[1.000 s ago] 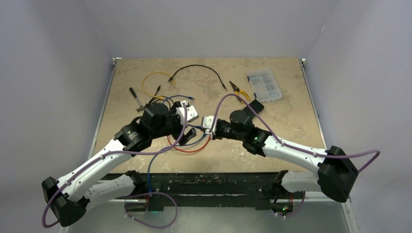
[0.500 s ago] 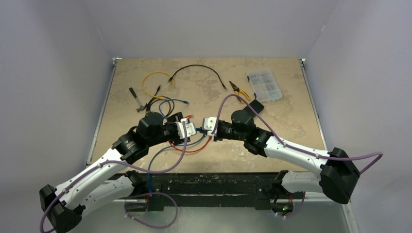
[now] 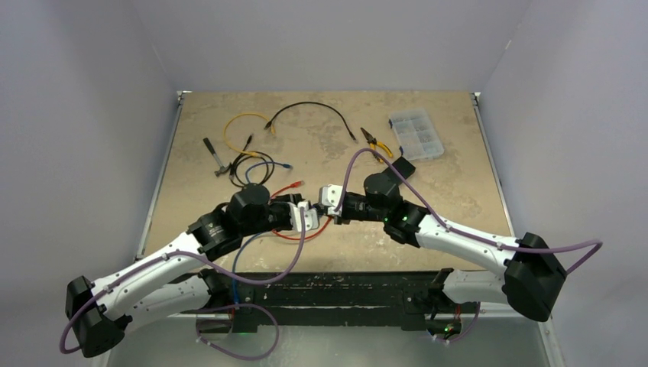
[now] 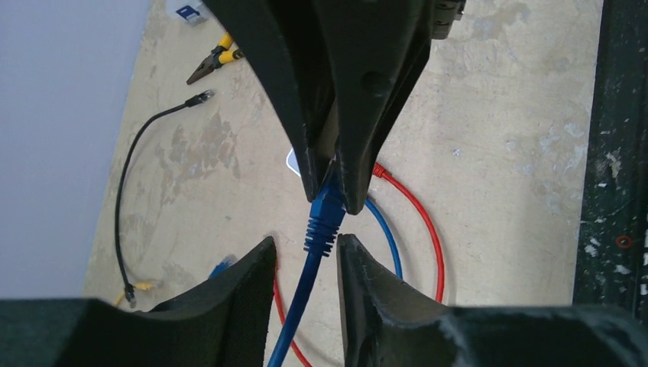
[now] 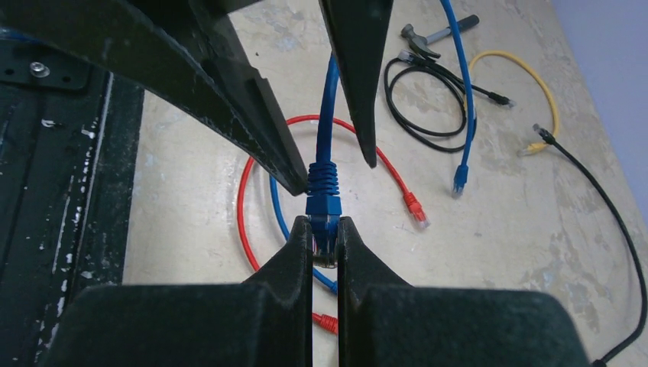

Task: Insert the plug into the switch port
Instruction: Pick up the connector from the center of the board.

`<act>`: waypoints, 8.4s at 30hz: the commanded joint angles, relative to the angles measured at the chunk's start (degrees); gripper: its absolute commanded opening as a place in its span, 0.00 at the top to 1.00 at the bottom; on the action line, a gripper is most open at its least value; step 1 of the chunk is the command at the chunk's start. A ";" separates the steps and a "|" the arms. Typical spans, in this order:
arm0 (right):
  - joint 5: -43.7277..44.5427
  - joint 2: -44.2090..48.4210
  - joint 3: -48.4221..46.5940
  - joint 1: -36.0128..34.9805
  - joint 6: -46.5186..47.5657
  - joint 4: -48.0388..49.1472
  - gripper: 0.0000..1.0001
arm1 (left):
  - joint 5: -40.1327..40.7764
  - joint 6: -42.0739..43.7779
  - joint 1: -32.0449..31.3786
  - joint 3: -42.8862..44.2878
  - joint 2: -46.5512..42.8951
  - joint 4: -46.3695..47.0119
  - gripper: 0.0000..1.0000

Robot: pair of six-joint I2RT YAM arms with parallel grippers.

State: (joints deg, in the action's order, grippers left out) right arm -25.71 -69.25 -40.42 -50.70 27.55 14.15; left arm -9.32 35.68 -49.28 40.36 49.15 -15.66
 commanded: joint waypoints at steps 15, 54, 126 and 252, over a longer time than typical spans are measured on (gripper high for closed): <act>-9.79 5.68 2.76 13.84 -23.49 13.16 0.47 | 6.86 -10.76 -1.69 -1.08 -1.98 5.96 1.00; -18.18 -1.36 6.79 24.28 -52.19 32.49 0.37 | 2.00 -25.55 7.14 0.67 0.58 10.17 1.00; -0.20 -14.46 5.22 8.60 -95.16 49.30 1.00 | 52.46 -2.25 -25.84 -4.81 0.00 19.57 0.72; -12.28 -1.85 -7.17 25.21 -45.80 15.28 0.28 | 22.77 -26.12 7.73 33.48 17.29 -18.20 1.00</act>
State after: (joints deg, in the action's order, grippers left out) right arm -47.00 -72.25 -46.63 -25.69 -21.37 42.52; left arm 8.47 6.15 -43.57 65.45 62.28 -27.20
